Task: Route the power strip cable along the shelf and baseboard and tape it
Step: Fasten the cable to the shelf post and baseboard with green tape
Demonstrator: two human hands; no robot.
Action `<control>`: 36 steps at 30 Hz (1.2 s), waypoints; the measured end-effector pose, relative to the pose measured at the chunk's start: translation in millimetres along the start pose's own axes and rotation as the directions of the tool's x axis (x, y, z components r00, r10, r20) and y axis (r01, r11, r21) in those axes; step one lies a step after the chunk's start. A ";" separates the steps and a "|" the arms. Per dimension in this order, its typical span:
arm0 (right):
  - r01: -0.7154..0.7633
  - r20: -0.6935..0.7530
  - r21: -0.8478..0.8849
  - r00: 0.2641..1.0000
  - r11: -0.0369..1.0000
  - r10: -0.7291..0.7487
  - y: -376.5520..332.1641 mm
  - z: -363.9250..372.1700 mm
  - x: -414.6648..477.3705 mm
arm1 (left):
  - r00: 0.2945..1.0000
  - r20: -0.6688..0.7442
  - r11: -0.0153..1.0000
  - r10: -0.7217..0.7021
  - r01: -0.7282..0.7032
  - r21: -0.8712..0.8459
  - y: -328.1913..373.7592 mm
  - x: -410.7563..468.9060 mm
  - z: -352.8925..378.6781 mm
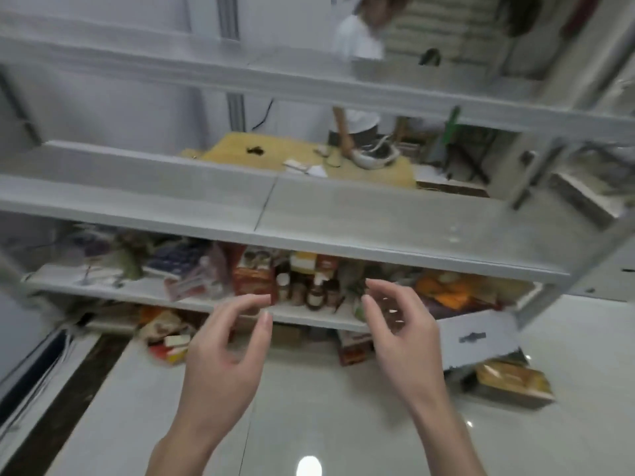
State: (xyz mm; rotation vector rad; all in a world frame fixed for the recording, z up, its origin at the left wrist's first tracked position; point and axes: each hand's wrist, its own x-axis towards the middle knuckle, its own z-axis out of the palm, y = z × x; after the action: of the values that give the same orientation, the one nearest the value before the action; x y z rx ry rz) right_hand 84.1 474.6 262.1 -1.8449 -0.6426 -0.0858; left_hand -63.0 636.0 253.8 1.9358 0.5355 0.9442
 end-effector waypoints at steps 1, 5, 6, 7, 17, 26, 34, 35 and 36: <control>-0.011 -0.029 0.003 1.000 1.000 0.011 2.1 -16.8 6.6 | 1.000 0.026 1.000 0.013 -0.012 -0.023 12.8 4.4 14.9; -0.041 -0.120 0.062 0.992 0.997 0.048 20.9 -67.7 46.8 | 0.993 0.110 0.997 0.052 -0.046 -0.057 49.0 36.8 79.5; -0.047 -0.134 0.073 0.989 0.996 0.056 29.4 -77.4 59.7 | 0.990 0.126 0.997 0.061 -0.053 -0.063 54.9 48.0 98.5; -0.053 -0.144 0.080 0.987 0.995 0.064 39.0 -86.4 73.2 | 0.988 0.140 0.996 0.063 -0.054 -0.071 60.6 59.9 118.9; -0.137 -0.098 0.136 0.984 0.981 0.151 124.5 -140.4 270.3 | 0.991 0.096 0.976 -0.097 0.114 -0.184 103.5 216.2 325.5; -0.150 -0.013 0.260 0.987 0.954 0.159 132.4 -96.3 374.5 | 0.978 -0.043 0.966 -0.206 0.196 -0.171 83.5 284.2 364.0; -0.122 -0.053 0.355 0.987 0.927 0.150 132.7 -83.5 390.7 | 0.974 -0.090 0.970 -0.208 0.193 -0.146 74.2 306.5 359.2; -0.125 -0.048 0.361 0.987 0.924 0.152 132.8 -82.8 389.3 | 0.973 -0.092 0.970 -0.213 0.199 -0.141 72.2 306.4 357.5; -0.123 -0.040 0.362 0.988 0.924 0.147 132.3 -82.5 387.0 | 0.971 -0.093 0.968 -0.220 0.206 -0.140 70.6 305.6 355.8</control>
State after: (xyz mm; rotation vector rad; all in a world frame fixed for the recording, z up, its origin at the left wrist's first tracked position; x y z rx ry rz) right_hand 494.8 520.1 319.7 -1.5194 -0.4481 0.0588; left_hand 405.4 618.1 326.0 1.6805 0.7134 0.9244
